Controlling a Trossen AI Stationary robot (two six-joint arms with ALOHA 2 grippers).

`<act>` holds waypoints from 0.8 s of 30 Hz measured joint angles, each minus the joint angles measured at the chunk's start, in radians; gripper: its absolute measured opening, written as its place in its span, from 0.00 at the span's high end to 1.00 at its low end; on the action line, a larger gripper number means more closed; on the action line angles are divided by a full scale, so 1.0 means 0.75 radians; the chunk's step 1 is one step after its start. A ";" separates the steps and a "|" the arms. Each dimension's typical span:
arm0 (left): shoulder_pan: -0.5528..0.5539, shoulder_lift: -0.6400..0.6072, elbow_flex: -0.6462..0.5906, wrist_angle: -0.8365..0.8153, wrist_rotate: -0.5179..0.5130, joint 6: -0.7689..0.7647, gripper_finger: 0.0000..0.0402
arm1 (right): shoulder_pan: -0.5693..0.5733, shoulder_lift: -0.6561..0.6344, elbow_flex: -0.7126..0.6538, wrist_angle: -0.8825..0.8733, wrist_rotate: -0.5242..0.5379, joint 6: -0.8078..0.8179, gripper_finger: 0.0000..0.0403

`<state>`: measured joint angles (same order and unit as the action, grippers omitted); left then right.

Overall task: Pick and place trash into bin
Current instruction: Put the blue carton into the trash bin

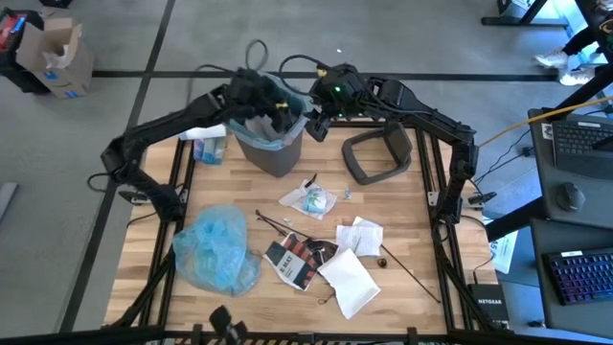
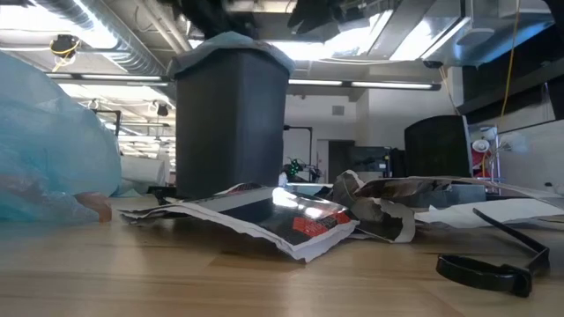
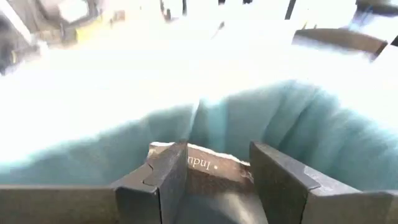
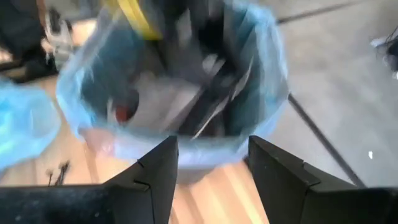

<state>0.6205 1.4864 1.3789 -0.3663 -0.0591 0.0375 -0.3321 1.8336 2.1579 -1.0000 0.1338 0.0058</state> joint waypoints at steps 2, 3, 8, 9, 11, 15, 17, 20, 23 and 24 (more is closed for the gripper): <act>-0.016 -0.069 0.039 -0.006 0.001 0.002 0.59 | -0.001 0.000 -0.001 -0.065 -0.048 0.000 0.54; -0.024 -0.106 0.052 -0.017 0.001 0.002 0.59 | -0.002 0.000 -0.001 -0.093 -0.080 0.000 0.54; -0.096 -0.300 0.058 -0.186 0.000 -0.011 0.59 | 0.050 -0.021 0.000 -0.246 -0.174 0.011 0.54; -0.114 -0.336 0.058 -0.252 0.000 -0.014 0.59 | 0.073 -0.026 0.000 -0.291 -0.171 -0.008 0.54; -0.155 -0.399 0.047 -0.375 0.000 -0.039 0.59 | 0.128 -0.027 0.000 -0.362 -0.145 -0.031 0.54; -0.250 -0.512 -0.038 -0.579 -0.025 -0.146 0.59 | 0.234 -0.038 -0.094 -0.386 -0.105 -0.074 0.54; -0.298 -0.572 -0.100 -0.622 -0.049 -0.203 0.59 | 0.276 -0.052 -0.187 -0.355 -0.102 -0.086 0.54; -0.374 -0.667 -0.229 -0.620 -0.086 -0.311 0.59 | 0.318 -0.112 -0.408 -0.228 -0.100 -0.096 0.54; -0.436 -0.754 -0.356 -0.598 -0.110 -0.394 0.59 | 0.331 -0.184 -0.696 -0.021 -0.100 -0.098 0.54; -0.456 -0.781 -0.398 -0.596 -0.118 -0.416 0.59 | 0.331 -0.209 -0.796 0.054 -0.103 -0.099 0.54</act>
<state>0.2787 0.9005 1.0805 -0.8130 -0.1479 -0.2745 -0.0837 1.6768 1.5610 -0.9595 0.0568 -0.0681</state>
